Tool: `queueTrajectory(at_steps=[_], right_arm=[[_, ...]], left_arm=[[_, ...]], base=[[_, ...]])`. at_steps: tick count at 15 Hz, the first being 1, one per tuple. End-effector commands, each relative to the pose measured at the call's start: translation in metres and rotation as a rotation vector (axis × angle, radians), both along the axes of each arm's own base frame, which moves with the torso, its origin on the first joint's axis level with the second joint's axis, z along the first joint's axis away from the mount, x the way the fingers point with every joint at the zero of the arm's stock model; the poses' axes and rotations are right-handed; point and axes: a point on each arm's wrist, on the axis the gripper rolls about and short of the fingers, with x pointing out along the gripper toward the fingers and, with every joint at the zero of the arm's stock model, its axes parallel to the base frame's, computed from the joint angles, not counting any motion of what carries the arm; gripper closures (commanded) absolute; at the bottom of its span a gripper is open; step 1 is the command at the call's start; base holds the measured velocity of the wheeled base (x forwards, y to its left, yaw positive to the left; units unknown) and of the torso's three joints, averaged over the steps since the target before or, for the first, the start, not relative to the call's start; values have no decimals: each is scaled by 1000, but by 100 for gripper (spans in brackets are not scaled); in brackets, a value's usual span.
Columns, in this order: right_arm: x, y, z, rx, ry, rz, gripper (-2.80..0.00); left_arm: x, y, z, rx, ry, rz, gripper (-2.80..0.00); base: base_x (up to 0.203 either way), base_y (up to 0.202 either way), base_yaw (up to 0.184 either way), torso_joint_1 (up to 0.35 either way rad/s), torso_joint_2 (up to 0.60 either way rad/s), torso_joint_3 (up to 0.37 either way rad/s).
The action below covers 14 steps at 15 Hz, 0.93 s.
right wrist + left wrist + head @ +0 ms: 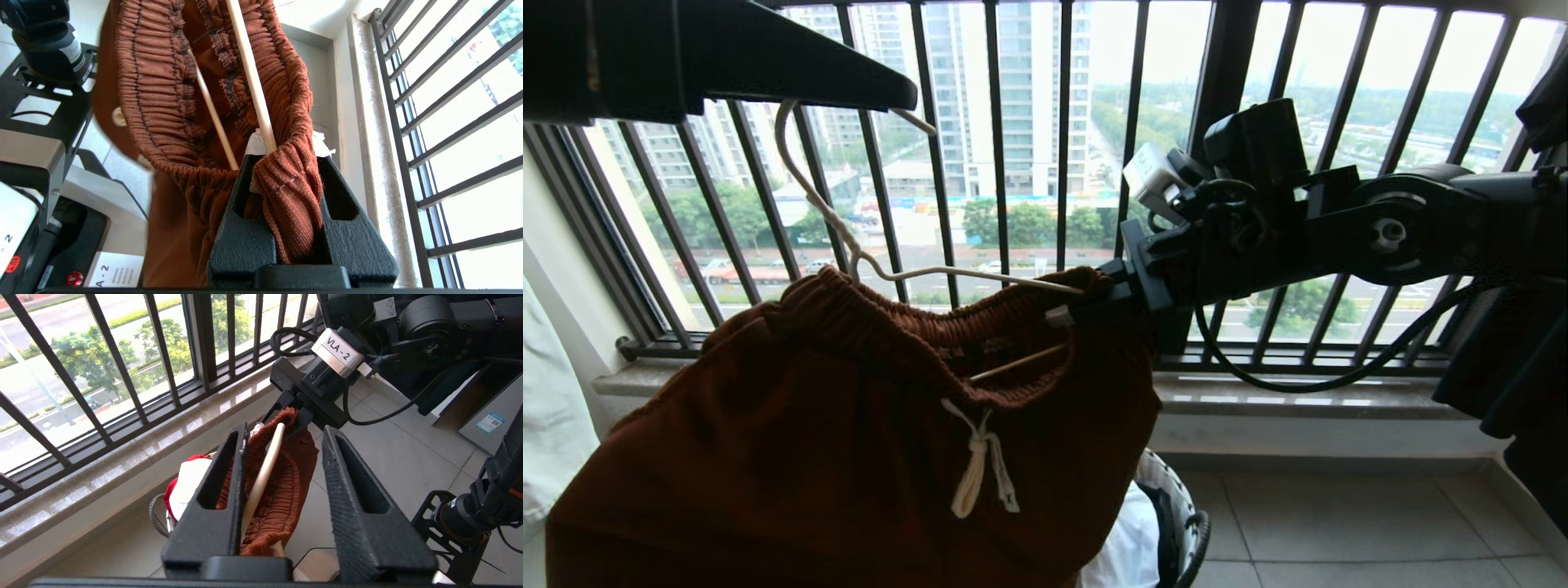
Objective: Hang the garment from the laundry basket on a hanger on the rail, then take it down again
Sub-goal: Hang the clothes rack on the clothesline
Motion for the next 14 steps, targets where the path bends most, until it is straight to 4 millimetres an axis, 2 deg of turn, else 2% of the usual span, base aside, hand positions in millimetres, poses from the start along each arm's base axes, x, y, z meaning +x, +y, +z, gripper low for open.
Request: queueTrajectory(at_steps=[1, 4, 10, 11, 12, 14], right_arm=[[1, -5, 0, 1, -2, -6, 0], [4, -13, -1, -2, 7, -28, 0], [1, -32, -1, -7, 15, -69, 0], [1, -33, 0, -6, 14, -73, 0], [2, -37, 2, -4, 11, -84, 0], [1, -45, 5, -5, 13, -103, 0]], left_arm=[[-5, 4, 2, -7, -11, -1, -280], [-15, 13, 7, -21, -38, 25, -280], [-28, 44, 28, -95, -156, 215, -280], [-32, 48, 23, -89, -147, 230, -146], [-30, 49, 12, -64, -112, 242, 0], [-23, 53, -13, -11, -35, 290, 0]], base=[[0, 0, 0, 0, 0, 0], [0, 0, 0, 0, 0, 0], [0, 0, 0, 0, 0, 0], [0, 0, 0, 0, 0, 0], [0, 0, 0, 0, 0, 0], [0, 0, 0, 0, 0, 0]])
